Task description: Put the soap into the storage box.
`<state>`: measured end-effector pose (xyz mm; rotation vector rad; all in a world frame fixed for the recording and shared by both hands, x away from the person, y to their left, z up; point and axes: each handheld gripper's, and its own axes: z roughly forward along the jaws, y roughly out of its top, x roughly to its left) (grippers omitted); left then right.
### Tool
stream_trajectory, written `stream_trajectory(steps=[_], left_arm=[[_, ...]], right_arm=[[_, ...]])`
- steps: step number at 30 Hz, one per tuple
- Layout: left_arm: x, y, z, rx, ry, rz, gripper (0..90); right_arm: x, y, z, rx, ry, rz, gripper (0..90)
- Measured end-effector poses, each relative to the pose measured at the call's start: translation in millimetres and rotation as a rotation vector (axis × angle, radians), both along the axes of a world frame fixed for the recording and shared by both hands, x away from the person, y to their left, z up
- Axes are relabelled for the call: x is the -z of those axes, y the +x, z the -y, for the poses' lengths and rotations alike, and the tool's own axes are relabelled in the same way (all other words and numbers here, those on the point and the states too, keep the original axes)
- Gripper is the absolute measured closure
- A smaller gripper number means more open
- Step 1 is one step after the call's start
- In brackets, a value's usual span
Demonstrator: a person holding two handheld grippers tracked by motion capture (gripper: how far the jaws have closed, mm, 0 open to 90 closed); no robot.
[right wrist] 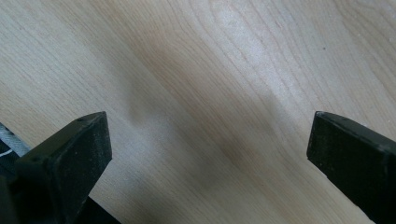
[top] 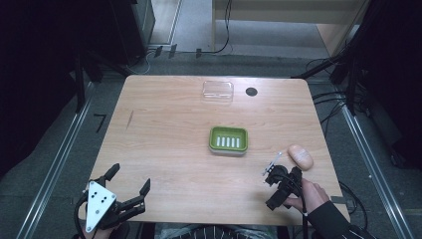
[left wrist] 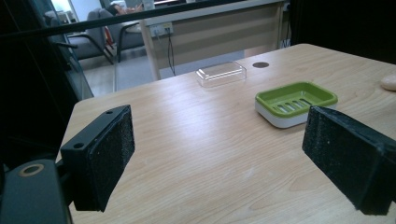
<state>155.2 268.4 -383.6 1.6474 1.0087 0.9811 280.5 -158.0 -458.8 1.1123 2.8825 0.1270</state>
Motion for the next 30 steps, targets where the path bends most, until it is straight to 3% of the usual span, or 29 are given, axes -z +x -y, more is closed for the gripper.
stream_trajectory(steps=[15,30], left_arm=[[-0.4,-0.4,1.4,-0.005,0.004,-0.001,9.6],[0.3,-3.3,-2.7,-0.013,-0.006,0.000,9.6]], right_arm=[[-1.3,1.6,-0.1,-0.012,0.012,0.014,0.5],[-14.2,15.3,6.6,0.029,0.017,0.045,0.5]])
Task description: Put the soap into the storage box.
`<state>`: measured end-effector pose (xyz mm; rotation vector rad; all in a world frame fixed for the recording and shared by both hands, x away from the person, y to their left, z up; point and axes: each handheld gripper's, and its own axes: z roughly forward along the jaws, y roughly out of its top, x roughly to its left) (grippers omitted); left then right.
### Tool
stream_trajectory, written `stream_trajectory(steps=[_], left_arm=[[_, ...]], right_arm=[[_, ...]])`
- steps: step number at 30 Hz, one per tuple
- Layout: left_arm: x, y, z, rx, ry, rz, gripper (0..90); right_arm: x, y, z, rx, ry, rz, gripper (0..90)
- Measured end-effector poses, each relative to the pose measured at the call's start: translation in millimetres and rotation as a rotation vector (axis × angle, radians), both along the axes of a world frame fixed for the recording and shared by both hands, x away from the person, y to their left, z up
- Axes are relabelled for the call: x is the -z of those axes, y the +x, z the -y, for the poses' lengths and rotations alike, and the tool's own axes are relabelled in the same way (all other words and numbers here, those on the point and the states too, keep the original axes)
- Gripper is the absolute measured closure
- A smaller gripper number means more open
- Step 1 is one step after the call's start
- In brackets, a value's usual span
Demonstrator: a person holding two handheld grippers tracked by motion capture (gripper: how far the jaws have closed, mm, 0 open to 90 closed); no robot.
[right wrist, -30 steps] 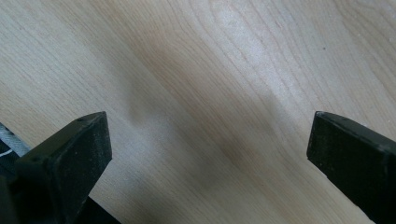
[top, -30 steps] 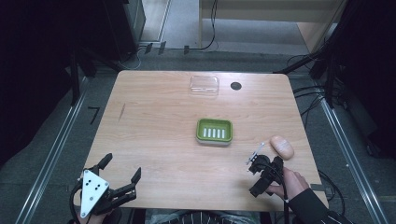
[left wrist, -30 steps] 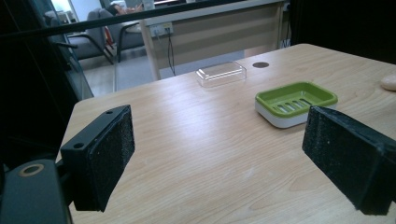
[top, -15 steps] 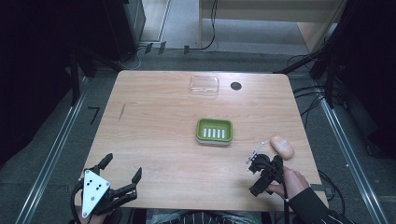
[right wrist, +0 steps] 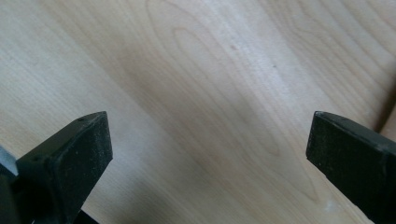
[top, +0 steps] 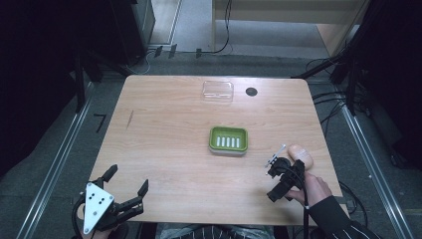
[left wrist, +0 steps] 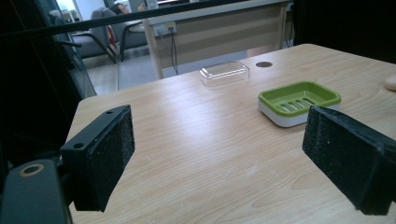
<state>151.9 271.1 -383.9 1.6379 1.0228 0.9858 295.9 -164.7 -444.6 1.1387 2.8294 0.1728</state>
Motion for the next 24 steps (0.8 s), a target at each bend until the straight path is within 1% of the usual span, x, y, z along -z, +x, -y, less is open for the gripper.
stream_trajectory(steps=[1,3,4,5,7,9,10,11,12,13,15,16,17,18,21,23,24], left_arm=[[0.0,0.0,0.0,0.000,0.000,0.000,9.6],[-0.2,0.8,0.6,-0.002,-0.002,-0.001,9.6],[-0.1,1.5,1.8,-0.001,0.001,-0.002,9.6],[-0.1,2.0,3.8,0.009,0.019,-0.006,9.6],[0.2,1.9,4.4,0.014,0.033,-0.008,9.6],[0.2,1.4,3.5,0.012,0.029,-0.010,9.6],[0.2,0.5,0.6,-0.001,0.011,-0.006,9.6],[0.2,0.5,0.6,-0.001,0.011,-0.006,9.6],[-0.3,-0.3,-1.1,-0.010,-0.007,-0.004,9.6],[-0.4,-0.2,-1.0,-0.010,-0.009,-0.003,9.6],[-0.4,0.2,-0.2,-0.008,-0.005,-0.002,9.6],[-0.3,0.8,1.9,0.000,0.009,-0.007,9.6],[-0.2,1.1,2.4,0.002,0.019,-0.007,9.6],[-0.1,1.1,2.6,0.003,0.021,-0.009,9.6],[0.0,0.7,1.5,0.000,0.016,-0.008,9.6],[-0.3,-0.4,-0.2,-0.006,0.002,-0.005,9.6],[-0.4,-0.4,-0.2,-0.006,0.001,-0.005,9.6]], right_arm=[[-1.2,1.6,0.5,0.011,0.000,0.000,0.5],[-1.8,3.7,1.1,0.013,-0.002,0.003,0.5],[-2.5,6.6,1.4,0.019,-0.011,0.010,0.5],[-3.1,10.8,2.2,0.034,-0.006,0.018,0.5],[-3.3,15.2,2.4,0.047,-0.004,0.016,0.5],[-3.9,17.4,2.1,0.048,-0.009,0.012,0.5],[-4.5,20.5,-0.3,0.054,-0.007,0.020,0.5],[-4.5,20.5,-0.3,0.054,-0.007,0.020,0.5],[-6.5,21.9,-4.8,0.058,-0.007,0.019,0.5],[-7.5,22.1,-7.1,0.054,-0.004,0.018,0.5],[-7.8,21.9,-8.8,0.046,-0.001,0.025,0.5],[-8.3,21.2,-9.6,0.034,-0.003,0.025,0.4],[-8.4,21.5,-8.4,0.034,0.000,0.023,0.4],[-9.0,22.1,-7.0,0.042,-0.004,0.019,0.4],[-10.2,25.1,-3.9,0.049,-0.001,0.019,0.2],[-13.5,30.7,1.1,0.058,0.004,0.029,0.0],[-15.5,32.7,3.2,0.063,0.010,0.035,0.0]])
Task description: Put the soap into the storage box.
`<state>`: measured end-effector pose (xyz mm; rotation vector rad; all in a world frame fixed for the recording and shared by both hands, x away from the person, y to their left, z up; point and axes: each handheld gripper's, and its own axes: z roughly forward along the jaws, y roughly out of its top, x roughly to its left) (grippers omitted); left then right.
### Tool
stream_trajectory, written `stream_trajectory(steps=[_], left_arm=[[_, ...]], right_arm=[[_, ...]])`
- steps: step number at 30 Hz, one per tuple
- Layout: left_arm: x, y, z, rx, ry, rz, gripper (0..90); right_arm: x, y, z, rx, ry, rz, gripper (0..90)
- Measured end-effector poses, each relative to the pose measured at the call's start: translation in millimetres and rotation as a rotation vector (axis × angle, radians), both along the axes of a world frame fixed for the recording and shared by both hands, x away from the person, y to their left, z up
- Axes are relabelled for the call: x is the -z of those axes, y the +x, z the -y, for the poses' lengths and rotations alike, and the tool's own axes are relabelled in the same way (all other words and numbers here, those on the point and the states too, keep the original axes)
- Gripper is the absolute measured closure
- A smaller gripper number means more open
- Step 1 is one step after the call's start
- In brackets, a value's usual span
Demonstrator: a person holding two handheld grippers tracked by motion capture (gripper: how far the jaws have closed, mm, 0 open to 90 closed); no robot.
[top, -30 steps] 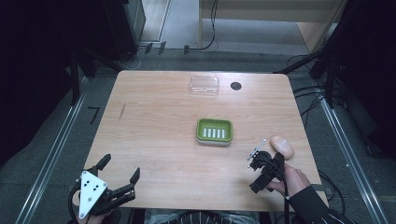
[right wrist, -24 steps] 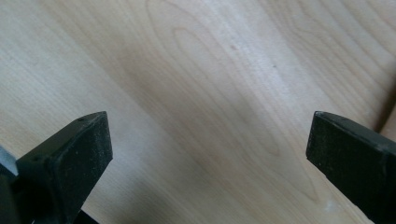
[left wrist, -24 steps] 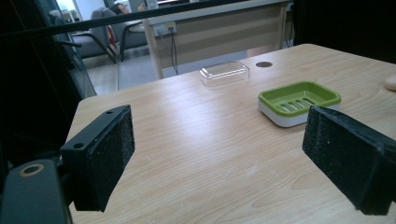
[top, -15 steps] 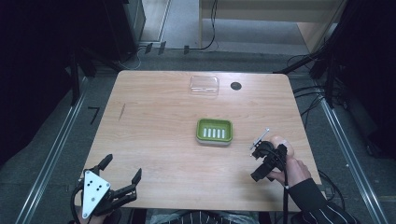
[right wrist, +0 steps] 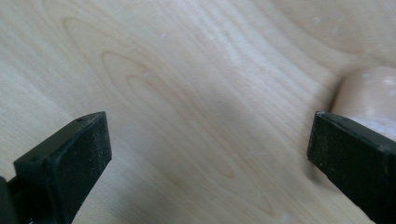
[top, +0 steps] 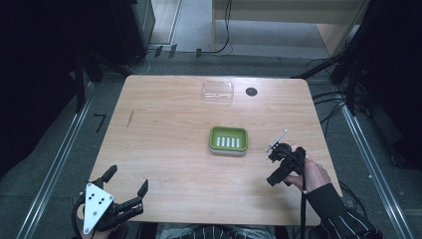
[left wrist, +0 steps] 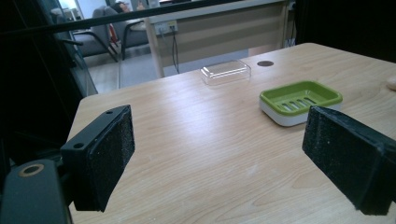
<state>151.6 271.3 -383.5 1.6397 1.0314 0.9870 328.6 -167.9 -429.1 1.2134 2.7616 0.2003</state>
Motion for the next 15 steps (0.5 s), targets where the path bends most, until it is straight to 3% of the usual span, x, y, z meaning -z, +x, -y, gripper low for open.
stream_trajectory(steps=[7,12,15], left_arm=[[0.4,0.7,1.8,0.008,0.019,-0.003,9.6],[0.2,0.2,0.2,0.001,-0.001,0.000,9.6],[0.2,0.9,2.1,0.008,0.016,-0.002,9.6]], right_arm=[[-9.9,14.9,16.9,0.044,0.028,0.027,0.0],[-10.4,26.0,19.0,0.071,0.018,0.021,0.0],[-9.2,30.3,18.2,0.081,0.017,0.019,0.0]])
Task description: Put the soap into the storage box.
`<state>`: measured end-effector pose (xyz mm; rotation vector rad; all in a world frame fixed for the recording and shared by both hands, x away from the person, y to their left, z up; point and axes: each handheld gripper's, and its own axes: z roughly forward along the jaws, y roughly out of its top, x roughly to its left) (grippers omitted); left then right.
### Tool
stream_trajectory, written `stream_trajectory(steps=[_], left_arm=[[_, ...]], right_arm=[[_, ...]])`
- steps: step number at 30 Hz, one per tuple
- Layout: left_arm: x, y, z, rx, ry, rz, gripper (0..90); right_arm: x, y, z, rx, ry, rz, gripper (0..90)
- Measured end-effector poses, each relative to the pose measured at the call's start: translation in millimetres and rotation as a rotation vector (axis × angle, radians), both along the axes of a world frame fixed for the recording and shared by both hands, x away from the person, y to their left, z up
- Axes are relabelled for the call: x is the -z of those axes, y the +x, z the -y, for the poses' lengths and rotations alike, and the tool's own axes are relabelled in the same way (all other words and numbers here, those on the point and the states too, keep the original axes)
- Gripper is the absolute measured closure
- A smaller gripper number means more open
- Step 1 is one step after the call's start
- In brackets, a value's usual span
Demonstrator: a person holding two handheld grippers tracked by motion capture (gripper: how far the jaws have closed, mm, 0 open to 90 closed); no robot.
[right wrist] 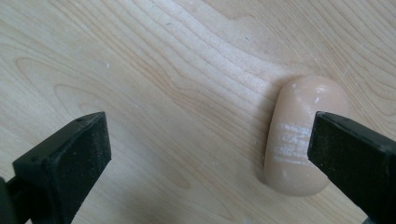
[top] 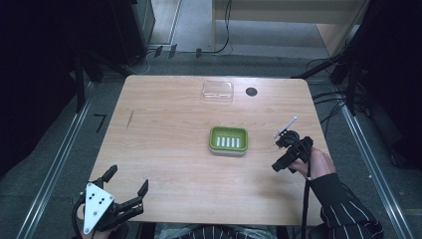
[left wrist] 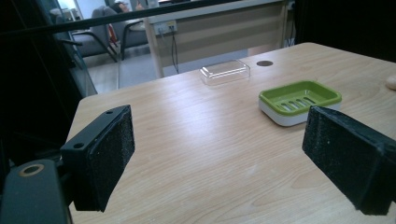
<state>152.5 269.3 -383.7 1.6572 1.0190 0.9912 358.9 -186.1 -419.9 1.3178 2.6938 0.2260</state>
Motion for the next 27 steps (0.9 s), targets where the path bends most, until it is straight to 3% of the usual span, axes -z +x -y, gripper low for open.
stream_trajectory(steps=[8,11,27], left_arm=[[0.1,-1.1,-1.5,-0.005,-0.014,0.003,9.6],[0.3,-0.3,0.5,0.005,0.005,0.000,9.6],[0.0,-1.4,-1.2,-0.004,-0.001,0.001,9.6]], right_arm=[[0.1,10.1,-1.9,0.015,-0.001,-0.011,0.0],[0.3,16.2,4.2,0.029,0.015,-0.010,0.0],[8.2,35.6,37.3,0.110,0.018,-0.037,0.0]])
